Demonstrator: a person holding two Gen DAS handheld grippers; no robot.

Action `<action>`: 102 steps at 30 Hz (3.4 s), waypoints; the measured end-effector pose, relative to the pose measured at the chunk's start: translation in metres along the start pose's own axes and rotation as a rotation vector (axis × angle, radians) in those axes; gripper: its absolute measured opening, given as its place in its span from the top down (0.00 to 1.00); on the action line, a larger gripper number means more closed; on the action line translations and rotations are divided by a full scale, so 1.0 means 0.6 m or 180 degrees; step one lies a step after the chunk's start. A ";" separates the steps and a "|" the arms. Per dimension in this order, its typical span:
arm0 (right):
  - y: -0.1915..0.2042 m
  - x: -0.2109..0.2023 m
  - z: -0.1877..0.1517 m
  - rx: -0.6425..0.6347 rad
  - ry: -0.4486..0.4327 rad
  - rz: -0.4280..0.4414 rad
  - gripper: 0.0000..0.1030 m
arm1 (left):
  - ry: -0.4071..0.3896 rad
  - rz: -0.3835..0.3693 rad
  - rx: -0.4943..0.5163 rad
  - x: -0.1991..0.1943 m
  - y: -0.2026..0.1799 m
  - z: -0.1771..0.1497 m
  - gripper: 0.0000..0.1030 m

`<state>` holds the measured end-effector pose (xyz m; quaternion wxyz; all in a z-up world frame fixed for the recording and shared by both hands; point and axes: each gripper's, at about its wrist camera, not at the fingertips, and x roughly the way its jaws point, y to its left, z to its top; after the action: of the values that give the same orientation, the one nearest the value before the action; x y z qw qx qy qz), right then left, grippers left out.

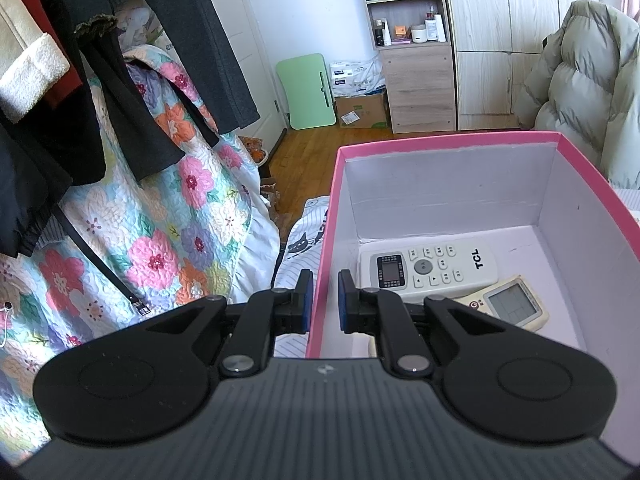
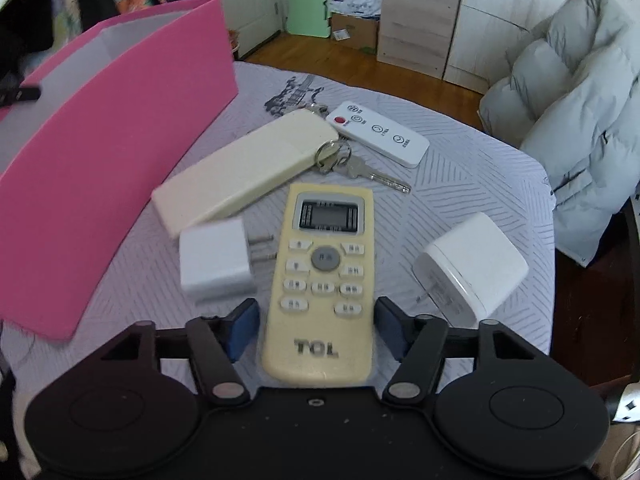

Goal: Organize rigid objects
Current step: 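Lift the beige TCL remote off the table with the right tool, then carry the beige TCL remote into the pink box and open the right tool, then grasp the square white charger on the table with the right tool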

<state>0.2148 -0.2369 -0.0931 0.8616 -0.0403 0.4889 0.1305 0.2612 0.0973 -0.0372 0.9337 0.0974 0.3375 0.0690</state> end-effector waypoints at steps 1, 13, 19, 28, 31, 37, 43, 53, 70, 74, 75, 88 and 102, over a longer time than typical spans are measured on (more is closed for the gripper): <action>0.000 0.004 0.004 0.0027 -0.0044 -0.0019 0.31 | -0.0002 -0.0004 -0.0006 0.000 0.000 0.000 0.90; -0.001 -0.060 -0.018 0.0430 -0.0732 -0.0152 0.42 | -0.0026 0.0001 -0.0067 -0.004 0.001 -0.001 0.92; 0.036 -0.165 0.016 0.0429 -0.1269 0.0373 0.41 | -0.0030 -0.0018 -0.0097 -0.005 0.002 -0.001 0.92; 0.204 -0.150 0.136 -0.0438 -0.0981 0.1182 0.41 | -0.0076 -0.0033 -0.0146 -0.010 0.006 -0.001 0.93; 0.267 -0.105 0.146 -0.0909 -0.0729 0.0894 0.41 | -0.0092 -0.0029 -0.0149 -0.011 0.005 -0.002 0.93; 0.326 -0.033 0.163 -0.1274 -0.0236 0.0690 0.41 | -0.0097 -0.0041 -0.0168 -0.010 0.008 -0.003 0.93; 0.358 0.008 0.167 -0.1421 0.0155 0.0564 0.42 | -0.0105 -0.0044 -0.0177 -0.010 0.008 -0.004 0.93; 0.355 0.034 0.171 -0.1183 0.0592 0.0728 0.41 | -0.0111 -0.0054 -0.0194 -0.013 0.002 -0.003 0.93; 0.162 -0.193 0.090 -0.0350 -0.1019 0.1013 0.36 | -0.0109 -0.0044 -0.0173 -0.011 0.011 -0.002 0.93; 0.089 -0.175 0.045 0.0031 -0.0975 0.0809 0.36 | -0.0111 -0.0041 -0.0168 -0.009 0.012 -0.004 0.93; 0.076 -0.159 0.035 0.0105 -0.0919 0.0813 0.36 | -0.0113 -0.0046 -0.0176 -0.009 0.014 -0.004 0.93; 0.037 -0.028 -0.020 -0.0414 -0.0766 0.0728 0.36 | -0.0083 -0.0022 -0.0137 -0.005 0.005 -0.004 0.93; 0.085 -0.026 -0.044 -0.0352 -0.0496 0.0313 0.52 | -0.0078 0.0011 -0.0111 -0.003 0.001 -0.004 0.92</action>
<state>0.1720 -0.1958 -0.0907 0.8860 -0.0535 0.4139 0.2021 0.2585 0.0980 -0.0377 0.9392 0.0825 0.3246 0.0754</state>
